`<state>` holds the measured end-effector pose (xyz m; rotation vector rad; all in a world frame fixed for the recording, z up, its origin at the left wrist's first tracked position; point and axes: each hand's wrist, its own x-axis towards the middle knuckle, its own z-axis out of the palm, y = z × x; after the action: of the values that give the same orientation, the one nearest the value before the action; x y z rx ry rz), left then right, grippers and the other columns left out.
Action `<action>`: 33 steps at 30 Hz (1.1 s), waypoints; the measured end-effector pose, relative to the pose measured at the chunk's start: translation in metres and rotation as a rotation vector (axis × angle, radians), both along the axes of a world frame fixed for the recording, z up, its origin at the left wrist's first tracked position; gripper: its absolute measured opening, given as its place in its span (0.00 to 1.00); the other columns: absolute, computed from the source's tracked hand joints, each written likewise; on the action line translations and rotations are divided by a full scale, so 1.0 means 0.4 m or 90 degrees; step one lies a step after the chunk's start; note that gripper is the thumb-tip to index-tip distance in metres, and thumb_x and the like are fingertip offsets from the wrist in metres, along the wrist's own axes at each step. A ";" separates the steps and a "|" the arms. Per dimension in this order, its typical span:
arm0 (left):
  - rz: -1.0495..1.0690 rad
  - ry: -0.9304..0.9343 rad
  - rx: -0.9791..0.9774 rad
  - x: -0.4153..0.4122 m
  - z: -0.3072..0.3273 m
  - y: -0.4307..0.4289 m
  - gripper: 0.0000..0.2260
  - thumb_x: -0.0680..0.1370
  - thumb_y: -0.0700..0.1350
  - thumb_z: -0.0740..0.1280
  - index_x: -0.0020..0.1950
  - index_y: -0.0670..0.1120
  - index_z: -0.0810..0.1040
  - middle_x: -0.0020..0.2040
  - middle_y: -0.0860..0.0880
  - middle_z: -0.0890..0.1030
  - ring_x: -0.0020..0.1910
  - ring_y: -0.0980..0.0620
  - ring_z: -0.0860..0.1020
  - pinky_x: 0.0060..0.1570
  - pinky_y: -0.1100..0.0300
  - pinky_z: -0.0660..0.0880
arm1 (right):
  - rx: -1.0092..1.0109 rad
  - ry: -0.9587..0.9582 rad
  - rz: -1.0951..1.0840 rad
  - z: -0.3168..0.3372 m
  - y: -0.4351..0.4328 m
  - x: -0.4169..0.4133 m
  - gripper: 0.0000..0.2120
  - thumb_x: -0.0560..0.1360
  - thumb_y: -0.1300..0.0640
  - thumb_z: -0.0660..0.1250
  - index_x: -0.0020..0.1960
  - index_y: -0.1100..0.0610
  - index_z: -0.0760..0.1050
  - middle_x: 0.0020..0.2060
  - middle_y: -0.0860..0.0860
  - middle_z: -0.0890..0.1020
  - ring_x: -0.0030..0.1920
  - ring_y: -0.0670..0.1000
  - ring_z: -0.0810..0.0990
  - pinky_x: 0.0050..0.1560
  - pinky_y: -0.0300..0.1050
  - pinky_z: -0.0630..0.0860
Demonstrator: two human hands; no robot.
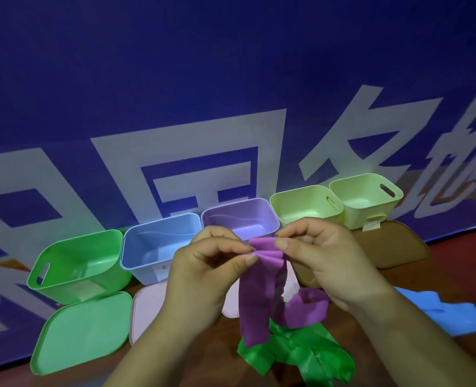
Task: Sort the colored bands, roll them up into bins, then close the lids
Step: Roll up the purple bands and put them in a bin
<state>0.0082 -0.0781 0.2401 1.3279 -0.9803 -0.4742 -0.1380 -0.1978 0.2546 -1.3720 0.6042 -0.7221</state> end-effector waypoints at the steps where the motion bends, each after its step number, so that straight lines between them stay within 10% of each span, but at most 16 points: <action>1: 0.005 0.005 -0.001 0.003 -0.003 0.000 0.08 0.65 0.44 0.81 0.38 0.55 0.86 0.44 0.55 0.81 0.43 0.52 0.80 0.44 0.54 0.77 | 0.018 -0.006 0.006 0.003 0.004 0.002 0.10 0.69 0.67 0.73 0.38 0.53 0.84 0.36 0.55 0.85 0.40 0.51 0.81 0.48 0.45 0.78; 11: 0.020 0.059 0.007 0.005 0.008 -0.003 0.08 0.64 0.41 0.79 0.37 0.53 0.87 0.52 0.52 0.83 0.57 0.49 0.81 0.56 0.40 0.78 | 0.071 -0.022 0.074 0.013 0.010 0.005 0.05 0.64 0.60 0.74 0.39 0.53 0.85 0.35 0.55 0.84 0.38 0.50 0.81 0.43 0.41 0.78; 33: 0.061 0.092 0.024 -0.035 -0.006 -0.018 0.06 0.70 0.33 0.74 0.42 0.43 0.83 0.38 0.48 0.84 0.39 0.54 0.81 0.41 0.64 0.78 | 0.011 -0.004 0.132 0.002 -0.014 -0.021 0.06 0.66 0.62 0.76 0.42 0.56 0.84 0.36 0.54 0.84 0.39 0.49 0.82 0.43 0.39 0.79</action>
<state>-0.0057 -0.0853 0.2378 1.3492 -0.7886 -0.5101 -0.1466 -0.2034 0.2553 -1.3920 0.4541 -0.5532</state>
